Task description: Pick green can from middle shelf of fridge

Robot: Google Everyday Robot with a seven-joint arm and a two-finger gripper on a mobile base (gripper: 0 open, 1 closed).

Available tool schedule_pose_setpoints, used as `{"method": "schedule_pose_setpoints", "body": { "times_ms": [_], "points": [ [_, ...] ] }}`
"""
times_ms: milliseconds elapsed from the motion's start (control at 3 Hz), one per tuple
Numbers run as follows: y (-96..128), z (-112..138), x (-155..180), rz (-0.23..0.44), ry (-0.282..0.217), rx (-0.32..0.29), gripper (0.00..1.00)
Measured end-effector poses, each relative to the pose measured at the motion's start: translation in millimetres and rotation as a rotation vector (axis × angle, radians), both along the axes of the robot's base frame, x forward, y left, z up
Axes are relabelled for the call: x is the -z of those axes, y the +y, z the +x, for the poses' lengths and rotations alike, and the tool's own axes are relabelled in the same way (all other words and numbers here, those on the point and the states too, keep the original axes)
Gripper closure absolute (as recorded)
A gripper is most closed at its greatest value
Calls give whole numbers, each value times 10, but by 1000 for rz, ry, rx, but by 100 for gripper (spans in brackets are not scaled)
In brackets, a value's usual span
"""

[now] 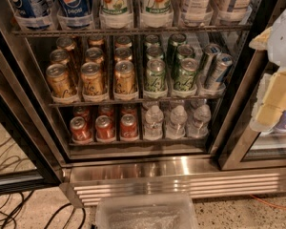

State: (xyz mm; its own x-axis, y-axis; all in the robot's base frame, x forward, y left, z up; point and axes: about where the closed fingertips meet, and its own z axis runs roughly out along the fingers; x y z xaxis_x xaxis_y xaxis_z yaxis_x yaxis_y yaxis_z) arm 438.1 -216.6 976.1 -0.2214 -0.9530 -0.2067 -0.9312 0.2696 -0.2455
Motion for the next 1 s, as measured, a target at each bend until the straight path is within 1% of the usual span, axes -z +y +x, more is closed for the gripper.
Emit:
{"method": "schedule_pose_setpoints", "body": {
  "times_ms": [333, 667, 1000],
  "points": [
    [27, -21, -4, 5, -9, -5, 0],
    [276, -185, 185, 52, -22, -67, 0],
    [567, -399, 703, 194, -1, -58, 0]
  ]
}}
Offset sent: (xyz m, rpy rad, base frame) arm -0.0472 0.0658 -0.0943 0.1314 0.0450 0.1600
